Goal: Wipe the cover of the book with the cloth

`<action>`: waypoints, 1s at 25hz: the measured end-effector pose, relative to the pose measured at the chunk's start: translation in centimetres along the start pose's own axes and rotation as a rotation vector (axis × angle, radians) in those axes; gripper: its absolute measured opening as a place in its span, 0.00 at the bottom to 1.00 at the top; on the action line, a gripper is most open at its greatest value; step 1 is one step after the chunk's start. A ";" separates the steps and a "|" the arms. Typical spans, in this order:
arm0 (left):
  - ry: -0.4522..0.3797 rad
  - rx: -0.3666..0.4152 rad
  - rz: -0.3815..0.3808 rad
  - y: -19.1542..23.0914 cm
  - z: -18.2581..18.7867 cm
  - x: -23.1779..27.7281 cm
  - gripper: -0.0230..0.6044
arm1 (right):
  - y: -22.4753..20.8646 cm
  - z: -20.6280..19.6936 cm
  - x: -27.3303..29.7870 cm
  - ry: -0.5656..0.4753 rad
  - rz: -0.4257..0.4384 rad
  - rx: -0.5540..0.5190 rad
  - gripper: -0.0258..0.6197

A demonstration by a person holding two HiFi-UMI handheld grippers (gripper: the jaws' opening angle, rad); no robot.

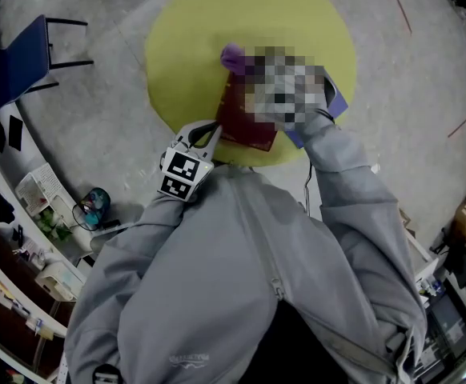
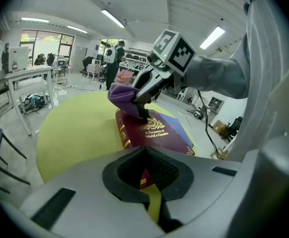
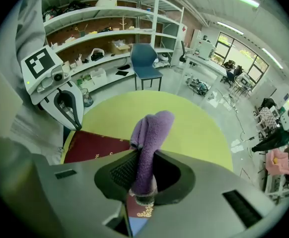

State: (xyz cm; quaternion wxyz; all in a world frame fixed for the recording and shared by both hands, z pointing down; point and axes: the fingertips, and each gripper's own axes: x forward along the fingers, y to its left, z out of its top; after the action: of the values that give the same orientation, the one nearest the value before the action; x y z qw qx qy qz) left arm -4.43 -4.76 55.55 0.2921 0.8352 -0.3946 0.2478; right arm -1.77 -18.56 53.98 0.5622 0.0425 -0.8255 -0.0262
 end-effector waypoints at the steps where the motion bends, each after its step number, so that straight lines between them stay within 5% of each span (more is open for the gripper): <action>1: 0.010 -0.004 -0.004 0.0 -0.3 0.2 0.07 | -0.1 -0.1 0.5 0.017 0.011 -0.015 0.17; 11: 0.103 -0.025 -0.028 -0.3 -2.7 1.4 0.07 | -0.4 -0.3 2.7 0.070 0.053 -0.041 0.17; 25: 0.105 -0.031 -0.007 -0.2 -2.8 1.2 0.06 | -0.1 -3.1 1.7 0.109 0.042 -0.007 0.17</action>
State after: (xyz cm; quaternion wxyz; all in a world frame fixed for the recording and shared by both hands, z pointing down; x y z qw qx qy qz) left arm -4.09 -3.34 58.29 0.3262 0.8177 -0.3797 0.2843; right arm 0.47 -18.77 56.66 0.6068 0.0247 -0.7943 -0.0150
